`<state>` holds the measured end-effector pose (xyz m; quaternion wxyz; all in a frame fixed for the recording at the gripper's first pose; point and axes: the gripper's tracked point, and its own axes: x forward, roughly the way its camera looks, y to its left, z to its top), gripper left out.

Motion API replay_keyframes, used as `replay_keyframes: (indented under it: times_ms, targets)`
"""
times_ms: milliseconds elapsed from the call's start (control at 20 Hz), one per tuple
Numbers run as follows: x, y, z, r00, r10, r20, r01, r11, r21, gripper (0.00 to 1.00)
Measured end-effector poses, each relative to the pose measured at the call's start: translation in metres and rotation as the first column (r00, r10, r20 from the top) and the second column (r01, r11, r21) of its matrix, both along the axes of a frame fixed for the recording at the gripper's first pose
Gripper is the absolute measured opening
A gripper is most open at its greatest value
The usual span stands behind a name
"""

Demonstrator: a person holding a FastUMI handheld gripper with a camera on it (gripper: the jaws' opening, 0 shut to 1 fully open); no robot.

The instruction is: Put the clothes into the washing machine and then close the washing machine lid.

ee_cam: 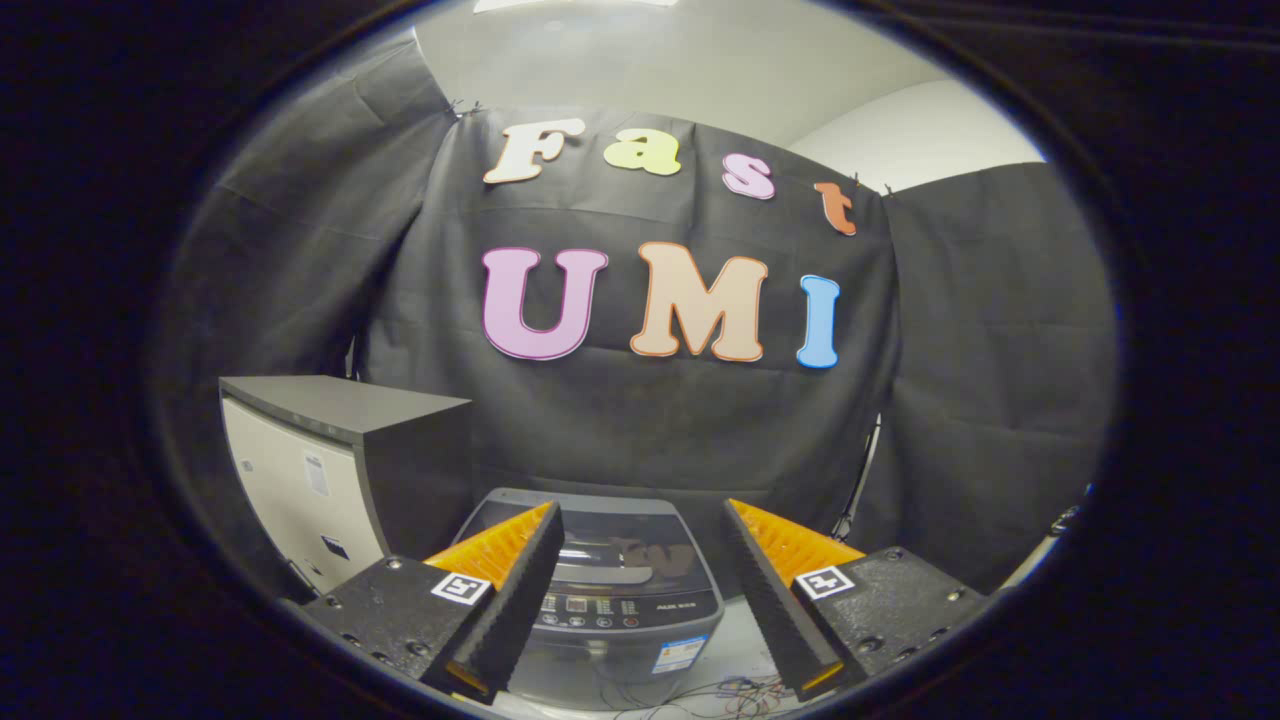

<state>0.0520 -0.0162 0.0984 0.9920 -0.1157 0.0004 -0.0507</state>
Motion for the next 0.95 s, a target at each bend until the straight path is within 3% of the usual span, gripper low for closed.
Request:
replay_keyframes:
  times_ms: [300,700,950]
  targets:
    - [-0.028,-0.002,0.000,0.997,0.039,0.060,-0.040,0.999,0.012,0.95]
    - [-0.027,-0.036,-0.059,1.000,-0.013,-0.006,0.014,0.994,0.104,0.95]
    - [-0.020,-0.030,-0.072,0.999,0.008,-0.033,-0.002,0.983,0.185,0.96]
